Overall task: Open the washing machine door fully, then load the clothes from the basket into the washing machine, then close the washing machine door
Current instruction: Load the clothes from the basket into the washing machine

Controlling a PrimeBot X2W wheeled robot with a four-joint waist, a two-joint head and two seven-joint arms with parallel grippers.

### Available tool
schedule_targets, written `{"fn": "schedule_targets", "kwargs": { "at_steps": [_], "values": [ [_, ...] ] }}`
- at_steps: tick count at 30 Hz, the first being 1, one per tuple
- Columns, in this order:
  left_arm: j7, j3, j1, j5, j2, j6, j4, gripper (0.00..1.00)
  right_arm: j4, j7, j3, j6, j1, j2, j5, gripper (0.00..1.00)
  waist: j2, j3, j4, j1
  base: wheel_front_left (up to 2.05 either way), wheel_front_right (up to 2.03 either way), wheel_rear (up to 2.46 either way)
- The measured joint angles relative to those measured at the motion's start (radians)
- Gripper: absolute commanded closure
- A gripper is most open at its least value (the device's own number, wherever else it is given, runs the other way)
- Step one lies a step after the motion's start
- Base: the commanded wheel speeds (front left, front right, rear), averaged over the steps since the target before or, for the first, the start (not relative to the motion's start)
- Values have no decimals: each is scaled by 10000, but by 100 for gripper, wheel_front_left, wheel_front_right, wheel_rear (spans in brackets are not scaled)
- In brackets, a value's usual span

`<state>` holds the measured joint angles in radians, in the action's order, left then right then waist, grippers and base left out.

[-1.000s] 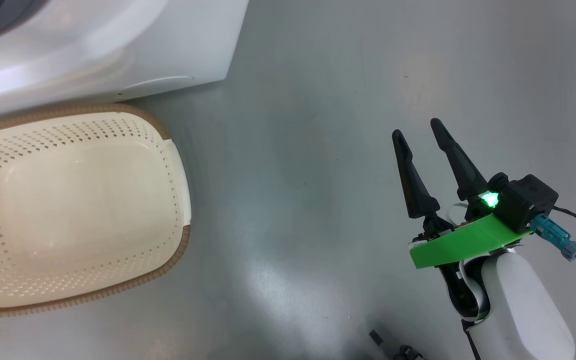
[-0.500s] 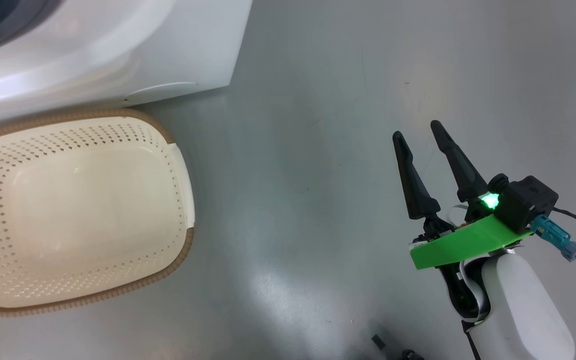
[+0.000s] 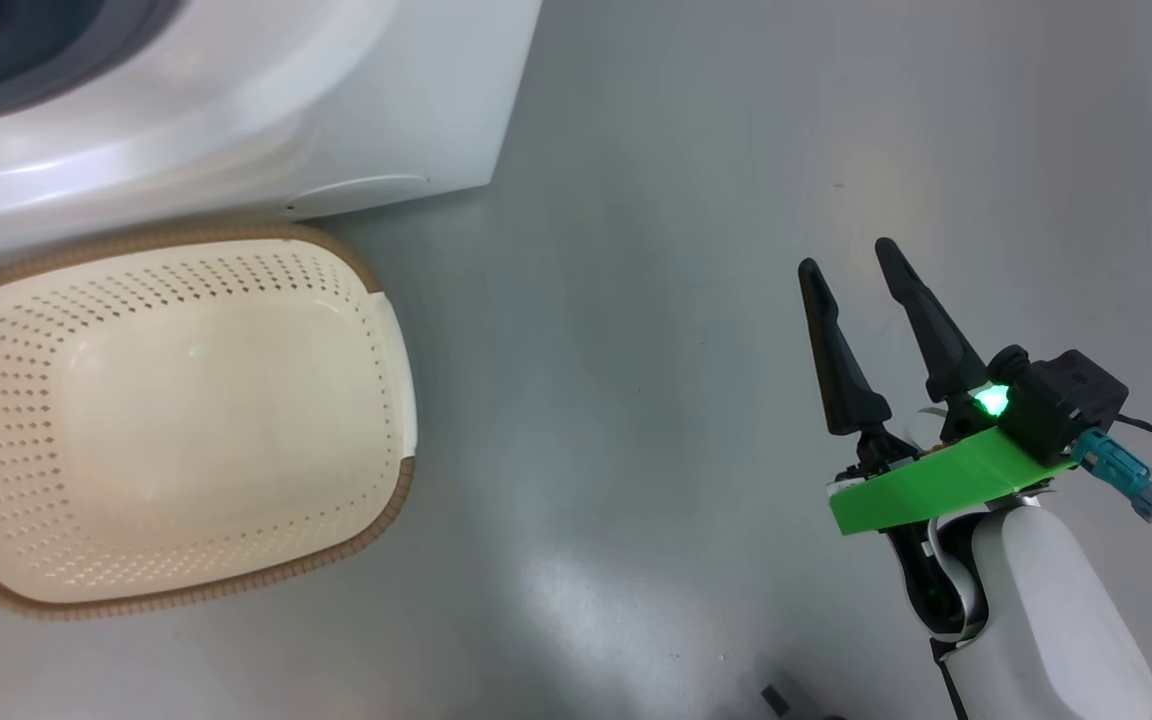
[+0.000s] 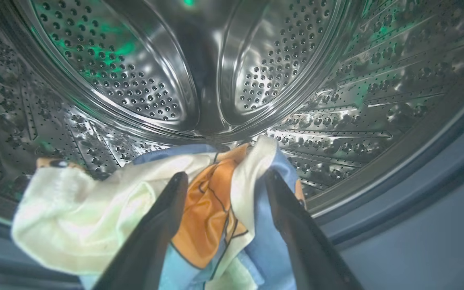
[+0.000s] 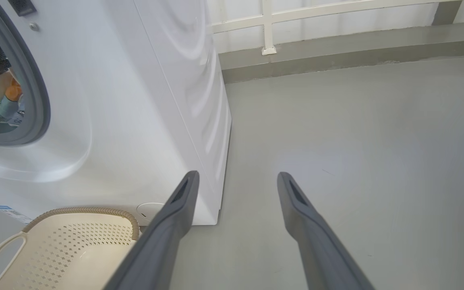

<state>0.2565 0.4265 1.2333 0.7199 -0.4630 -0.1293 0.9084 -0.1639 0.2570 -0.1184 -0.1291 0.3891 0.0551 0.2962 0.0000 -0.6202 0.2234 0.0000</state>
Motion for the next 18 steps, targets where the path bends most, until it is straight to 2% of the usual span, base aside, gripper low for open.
{"fn": "schedule_targets", "kwargs": {
  "at_steps": [8,18],
  "values": [
    [2,-995,-1089,-362,240,0,-1081,0,-67,0,48,0,-21,0,-115,0,0,261,-206,0,0,0,0],
    [0,-2261,-2879,-974,993,0,-2309,0,-151,0,169,0,-272,138,-128,0,0,810,-455,0,0,0,0]
  ]
}}
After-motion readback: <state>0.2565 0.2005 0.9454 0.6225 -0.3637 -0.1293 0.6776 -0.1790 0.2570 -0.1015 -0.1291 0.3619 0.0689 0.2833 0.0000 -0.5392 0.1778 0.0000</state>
